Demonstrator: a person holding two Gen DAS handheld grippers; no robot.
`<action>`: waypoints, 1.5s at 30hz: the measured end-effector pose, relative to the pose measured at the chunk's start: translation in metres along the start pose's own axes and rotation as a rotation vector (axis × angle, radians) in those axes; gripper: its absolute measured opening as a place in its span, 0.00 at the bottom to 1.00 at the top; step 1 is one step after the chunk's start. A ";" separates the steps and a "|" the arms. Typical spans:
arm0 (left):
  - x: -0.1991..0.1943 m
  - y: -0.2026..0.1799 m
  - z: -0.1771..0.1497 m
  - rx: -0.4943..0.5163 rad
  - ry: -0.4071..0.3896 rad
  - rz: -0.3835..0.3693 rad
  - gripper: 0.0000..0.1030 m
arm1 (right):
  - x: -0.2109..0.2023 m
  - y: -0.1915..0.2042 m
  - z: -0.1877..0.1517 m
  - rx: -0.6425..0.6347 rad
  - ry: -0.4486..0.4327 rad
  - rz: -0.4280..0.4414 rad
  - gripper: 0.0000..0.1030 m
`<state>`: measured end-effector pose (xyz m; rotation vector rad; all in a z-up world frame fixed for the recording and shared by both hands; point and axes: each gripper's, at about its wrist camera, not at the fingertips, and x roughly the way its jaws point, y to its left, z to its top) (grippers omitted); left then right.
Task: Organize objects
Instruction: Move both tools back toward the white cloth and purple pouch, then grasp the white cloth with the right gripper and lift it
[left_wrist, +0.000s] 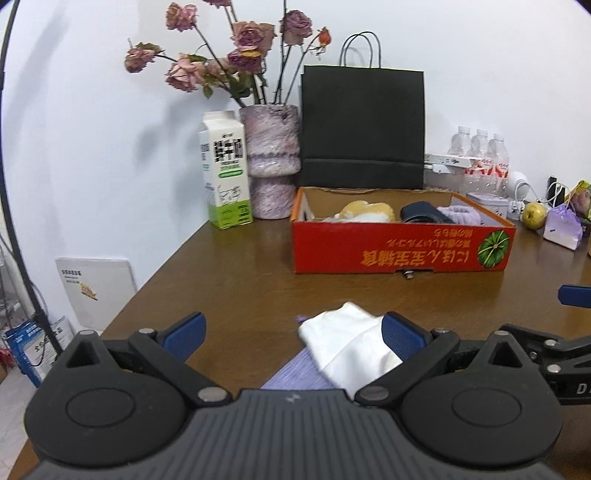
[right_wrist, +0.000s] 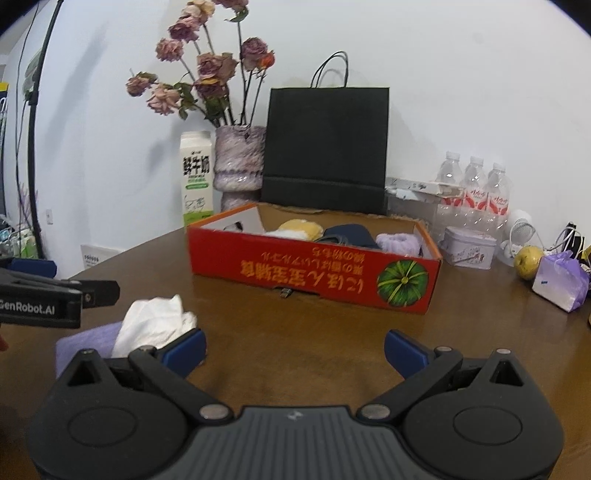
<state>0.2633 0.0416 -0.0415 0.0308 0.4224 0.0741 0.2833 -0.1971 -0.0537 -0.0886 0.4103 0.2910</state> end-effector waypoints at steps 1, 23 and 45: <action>-0.002 0.003 -0.001 -0.002 -0.001 0.003 1.00 | -0.003 0.003 -0.001 -0.003 0.001 0.001 1.00; -0.017 0.069 -0.012 0.031 -0.020 0.033 1.00 | 0.008 0.066 0.000 -0.054 0.072 0.078 1.00; -0.009 0.097 -0.012 -0.055 0.029 0.101 1.00 | 0.081 0.126 0.020 -0.130 0.226 0.059 0.94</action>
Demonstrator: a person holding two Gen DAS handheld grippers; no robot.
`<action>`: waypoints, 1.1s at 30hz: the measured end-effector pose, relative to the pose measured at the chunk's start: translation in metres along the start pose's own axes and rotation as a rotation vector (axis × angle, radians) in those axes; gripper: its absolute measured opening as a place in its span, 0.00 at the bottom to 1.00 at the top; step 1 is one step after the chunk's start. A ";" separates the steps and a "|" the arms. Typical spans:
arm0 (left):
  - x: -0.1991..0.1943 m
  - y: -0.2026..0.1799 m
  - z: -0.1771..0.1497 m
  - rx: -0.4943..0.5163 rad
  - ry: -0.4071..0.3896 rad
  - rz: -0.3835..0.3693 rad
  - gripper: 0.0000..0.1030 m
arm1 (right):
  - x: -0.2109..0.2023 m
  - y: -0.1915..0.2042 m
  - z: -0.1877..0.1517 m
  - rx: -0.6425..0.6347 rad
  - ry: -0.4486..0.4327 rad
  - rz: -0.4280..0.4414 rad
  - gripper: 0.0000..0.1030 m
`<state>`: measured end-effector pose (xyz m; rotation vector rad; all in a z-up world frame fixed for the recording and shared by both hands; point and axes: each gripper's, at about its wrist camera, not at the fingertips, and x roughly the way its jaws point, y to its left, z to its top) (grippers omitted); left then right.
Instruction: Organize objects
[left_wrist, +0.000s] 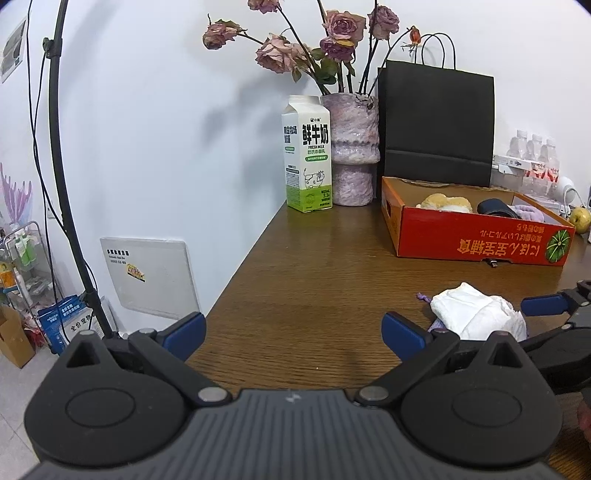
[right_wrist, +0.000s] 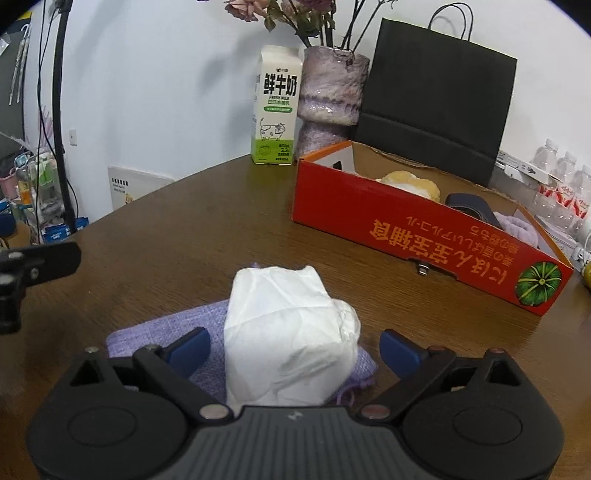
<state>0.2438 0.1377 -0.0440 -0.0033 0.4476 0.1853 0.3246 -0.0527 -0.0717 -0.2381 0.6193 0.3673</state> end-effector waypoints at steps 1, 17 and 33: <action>0.000 0.000 0.000 -0.002 -0.002 0.000 1.00 | 0.000 -0.001 0.000 0.003 0.000 0.009 0.91; 0.004 0.000 -0.001 -0.011 0.013 0.002 1.00 | -0.021 -0.009 -0.005 0.042 -0.122 0.057 0.54; 0.016 -0.007 -0.002 0.014 0.071 0.022 1.00 | -0.052 -0.024 -0.020 0.022 -0.209 0.030 0.54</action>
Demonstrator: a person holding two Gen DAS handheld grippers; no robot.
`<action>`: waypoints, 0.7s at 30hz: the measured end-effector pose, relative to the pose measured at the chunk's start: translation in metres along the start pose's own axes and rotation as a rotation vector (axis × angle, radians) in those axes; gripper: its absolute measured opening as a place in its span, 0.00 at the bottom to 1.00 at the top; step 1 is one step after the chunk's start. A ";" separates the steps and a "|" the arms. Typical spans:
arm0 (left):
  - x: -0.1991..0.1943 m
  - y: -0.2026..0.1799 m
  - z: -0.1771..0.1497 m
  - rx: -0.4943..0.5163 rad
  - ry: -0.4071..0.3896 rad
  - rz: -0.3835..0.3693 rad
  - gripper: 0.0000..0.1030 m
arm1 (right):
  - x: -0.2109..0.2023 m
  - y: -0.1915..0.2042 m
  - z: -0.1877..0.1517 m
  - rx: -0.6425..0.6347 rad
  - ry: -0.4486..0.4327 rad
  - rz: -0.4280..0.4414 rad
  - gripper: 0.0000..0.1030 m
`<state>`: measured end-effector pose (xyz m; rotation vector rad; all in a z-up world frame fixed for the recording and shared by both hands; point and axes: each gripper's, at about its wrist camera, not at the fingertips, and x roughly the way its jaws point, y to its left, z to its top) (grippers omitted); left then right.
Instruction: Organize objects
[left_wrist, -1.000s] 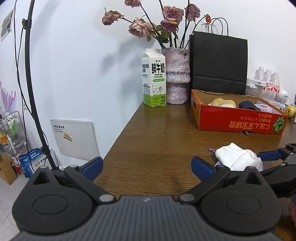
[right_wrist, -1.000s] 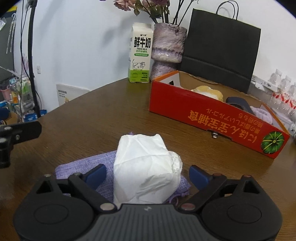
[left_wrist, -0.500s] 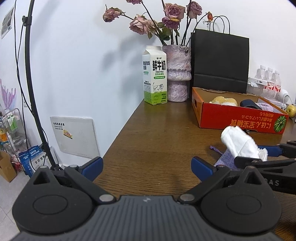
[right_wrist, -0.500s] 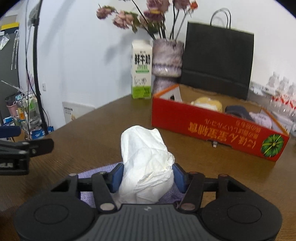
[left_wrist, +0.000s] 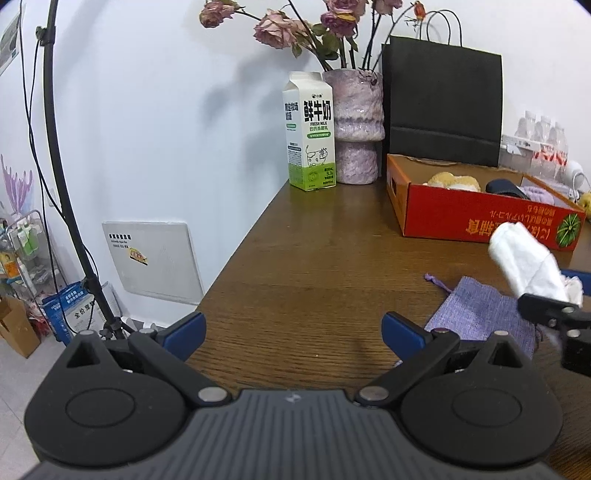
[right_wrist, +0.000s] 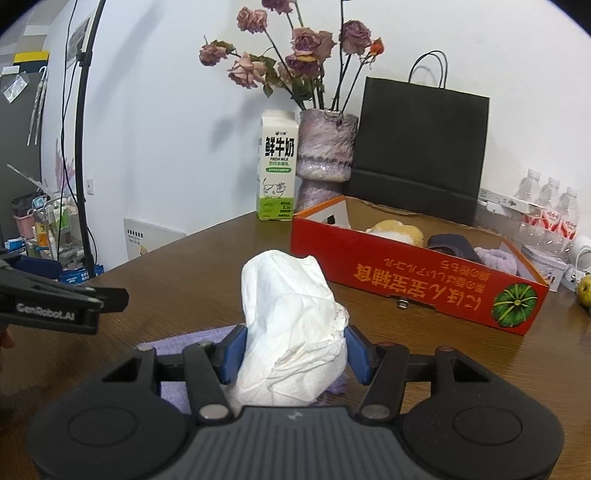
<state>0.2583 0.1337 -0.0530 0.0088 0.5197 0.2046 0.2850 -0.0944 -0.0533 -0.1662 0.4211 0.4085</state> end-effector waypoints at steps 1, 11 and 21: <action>-0.001 -0.003 0.000 0.006 0.000 -0.004 1.00 | -0.002 -0.002 -0.001 0.001 -0.003 -0.002 0.54; 0.005 -0.051 0.007 0.122 0.083 -0.178 1.00 | -0.023 -0.037 -0.011 0.033 -0.030 -0.034 0.55; 0.034 -0.093 0.018 0.201 0.264 -0.390 1.00 | -0.038 -0.083 -0.020 0.089 -0.046 -0.089 0.56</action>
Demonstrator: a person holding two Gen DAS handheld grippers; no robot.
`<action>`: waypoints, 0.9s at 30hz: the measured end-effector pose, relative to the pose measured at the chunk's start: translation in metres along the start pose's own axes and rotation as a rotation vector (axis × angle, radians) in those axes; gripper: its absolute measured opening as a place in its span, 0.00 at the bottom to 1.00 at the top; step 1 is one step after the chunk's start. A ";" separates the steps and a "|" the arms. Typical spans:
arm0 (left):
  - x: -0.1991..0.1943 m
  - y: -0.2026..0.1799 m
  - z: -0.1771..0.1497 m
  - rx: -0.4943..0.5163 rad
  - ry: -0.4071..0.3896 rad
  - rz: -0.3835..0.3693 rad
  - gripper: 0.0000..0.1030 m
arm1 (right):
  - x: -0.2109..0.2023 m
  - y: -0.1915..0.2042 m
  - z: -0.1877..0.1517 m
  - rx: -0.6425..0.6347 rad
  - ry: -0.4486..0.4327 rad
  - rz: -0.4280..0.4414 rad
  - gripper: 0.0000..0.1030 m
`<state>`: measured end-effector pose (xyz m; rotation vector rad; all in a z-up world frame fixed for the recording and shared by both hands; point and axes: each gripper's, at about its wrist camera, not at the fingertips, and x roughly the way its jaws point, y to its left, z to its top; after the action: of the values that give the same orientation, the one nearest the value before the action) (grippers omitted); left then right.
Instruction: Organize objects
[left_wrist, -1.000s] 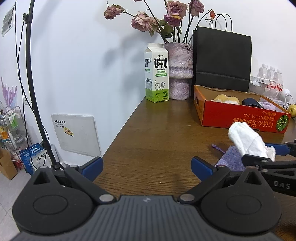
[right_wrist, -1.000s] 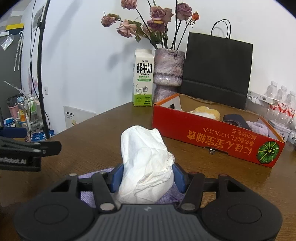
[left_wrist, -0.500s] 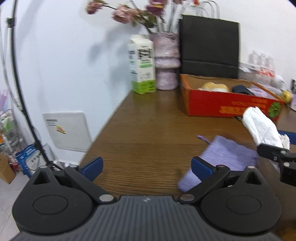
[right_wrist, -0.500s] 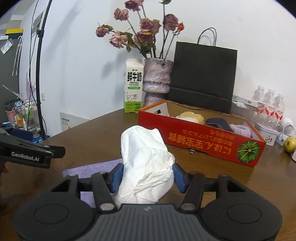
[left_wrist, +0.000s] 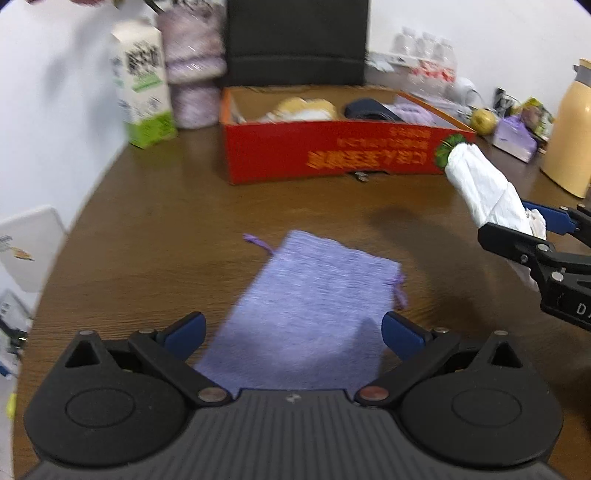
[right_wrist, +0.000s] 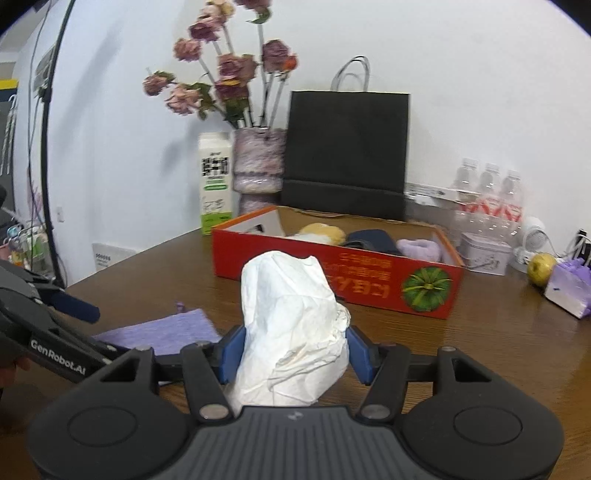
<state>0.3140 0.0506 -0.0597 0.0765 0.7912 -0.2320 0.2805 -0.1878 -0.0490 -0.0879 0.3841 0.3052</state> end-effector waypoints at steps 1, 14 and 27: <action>0.003 -0.002 0.001 0.009 0.021 -0.034 1.00 | -0.001 -0.005 0.000 0.004 -0.001 -0.005 0.56; 0.028 -0.008 0.008 0.011 -0.038 0.042 1.00 | -0.009 -0.036 -0.003 0.029 -0.012 -0.009 0.58; 0.022 -0.022 0.003 -0.006 -0.102 0.066 0.65 | -0.016 -0.030 -0.005 0.007 -0.029 0.017 0.59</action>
<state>0.3255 0.0249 -0.0728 0.0846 0.6865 -0.1694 0.2740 -0.2217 -0.0462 -0.0735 0.3574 0.3220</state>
